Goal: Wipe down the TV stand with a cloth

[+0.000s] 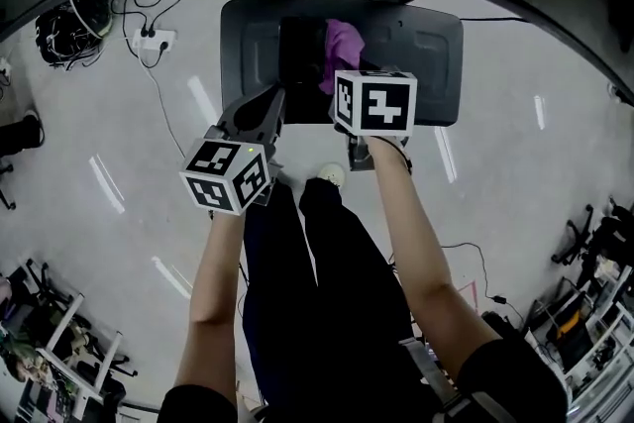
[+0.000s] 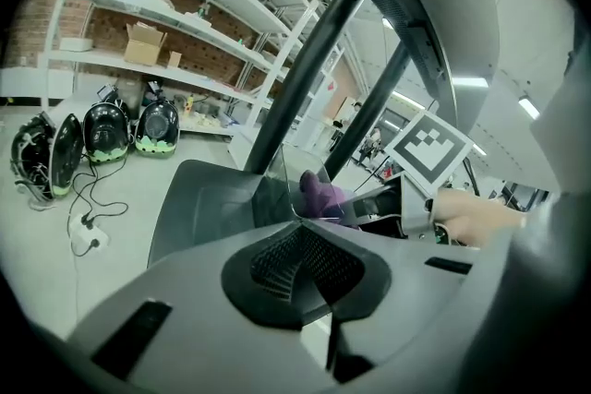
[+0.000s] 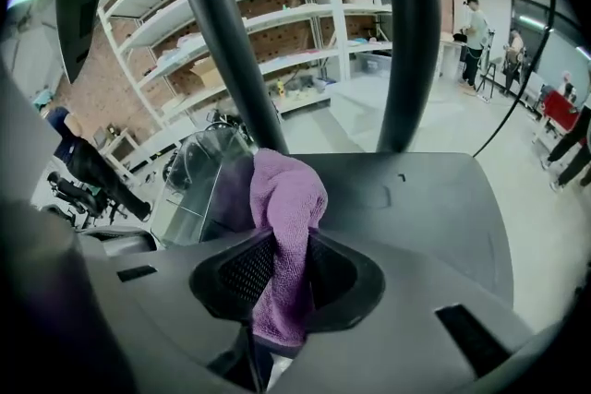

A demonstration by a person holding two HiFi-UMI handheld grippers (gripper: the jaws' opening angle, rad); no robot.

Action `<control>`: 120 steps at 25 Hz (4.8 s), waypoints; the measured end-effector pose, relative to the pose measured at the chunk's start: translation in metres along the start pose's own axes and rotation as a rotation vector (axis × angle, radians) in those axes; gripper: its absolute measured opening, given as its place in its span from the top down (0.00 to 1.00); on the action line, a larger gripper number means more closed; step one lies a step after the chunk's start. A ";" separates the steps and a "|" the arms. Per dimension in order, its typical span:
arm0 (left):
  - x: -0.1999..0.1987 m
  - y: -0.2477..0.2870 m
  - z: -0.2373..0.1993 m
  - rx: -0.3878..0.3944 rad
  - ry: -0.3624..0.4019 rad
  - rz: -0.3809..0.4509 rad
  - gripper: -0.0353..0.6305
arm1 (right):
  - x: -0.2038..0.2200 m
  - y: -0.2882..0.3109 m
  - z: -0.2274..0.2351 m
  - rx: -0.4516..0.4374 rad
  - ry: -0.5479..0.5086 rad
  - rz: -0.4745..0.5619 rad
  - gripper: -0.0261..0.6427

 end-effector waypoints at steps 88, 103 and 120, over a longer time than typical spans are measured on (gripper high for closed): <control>0.043 -0.120 -0.158 0.059 0.017 -0.121 0.94 | 0.081 0.053 -0.211 0.003 0.044 -0.082 0.81; 0.044 -0.093 -0.150 0.063 0.001 -0.130 0.94 | 0.065 0.080 -0.209 -0.074 0.006 -0.108 0.81; 0.054 -0.055 -0.081 0.087 0.032 -0.168 0.94 | 0.072 0.053 -0.148 -0.108 0.058 -0.057 0.81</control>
Point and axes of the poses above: the fingertips, and each gripper's own axes: y forward along the fingers, z to its right, x out of its underside, the point moved 2 cm from there along -y, backward along the fingers, and after that the axes turned 10 degrees about -x, right-handed, at the moved point
